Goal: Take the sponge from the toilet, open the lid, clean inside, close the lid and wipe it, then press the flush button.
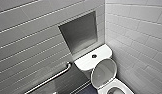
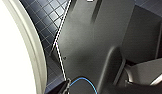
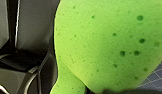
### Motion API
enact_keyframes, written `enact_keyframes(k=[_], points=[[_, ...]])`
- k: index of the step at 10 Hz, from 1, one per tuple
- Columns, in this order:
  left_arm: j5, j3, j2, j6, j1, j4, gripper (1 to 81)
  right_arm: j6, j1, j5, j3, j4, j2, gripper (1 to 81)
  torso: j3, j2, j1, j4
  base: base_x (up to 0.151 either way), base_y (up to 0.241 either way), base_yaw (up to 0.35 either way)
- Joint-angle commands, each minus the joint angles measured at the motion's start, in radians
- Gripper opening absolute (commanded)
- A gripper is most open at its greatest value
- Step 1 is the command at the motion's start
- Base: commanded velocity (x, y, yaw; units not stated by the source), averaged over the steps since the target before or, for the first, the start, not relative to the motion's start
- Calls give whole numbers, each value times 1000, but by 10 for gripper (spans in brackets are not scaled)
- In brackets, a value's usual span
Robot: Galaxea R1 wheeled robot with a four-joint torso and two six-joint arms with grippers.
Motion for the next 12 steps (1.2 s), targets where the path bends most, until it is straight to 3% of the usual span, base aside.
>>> enact_keyframes(k=[1, 3, 4, 7, 10, 11, 12], points=[[66, 58, -52, 1, -20, -25, 811, -564, -81, 38, -36, 490, 82, 10, 0, 0, 0, 0, 0, 0, 0], [69, 242, -136, 0, -40, -44, 811, -823, -104, 35, -49, 691, 105, 10, 0, 0, 0, 0, 0, 0, 0], [69, 340, -185, 0, -52, -45, 811, -913, -109, 31, -50, 765, 108, 10, 1, 0, 0, 0, 0, 0, 0], [69, 580, -336, -7, -111, -99, 811, -918, -92, 29, -26, 782, 87, 10, 1, -1, 0, 0, 0, 0, 0], [71, 750, -451, -10, -198, -188, 811, -921, -84, 24, -97, 781, 160, 10, 2, -1, -1, 0, 0, 0, 0], [69, 813, -497, -10, -236, -229, 811, -918, -84, 24, -134, 784, 180, 10, 2, -1, -1, -69, 0, 0, 0], [69, 870, -539, -10, -276, -261, 811, -918, -84, 24, -150, 786, 193, 10, 2, -1, -1, -89, 0, 0, 0]])
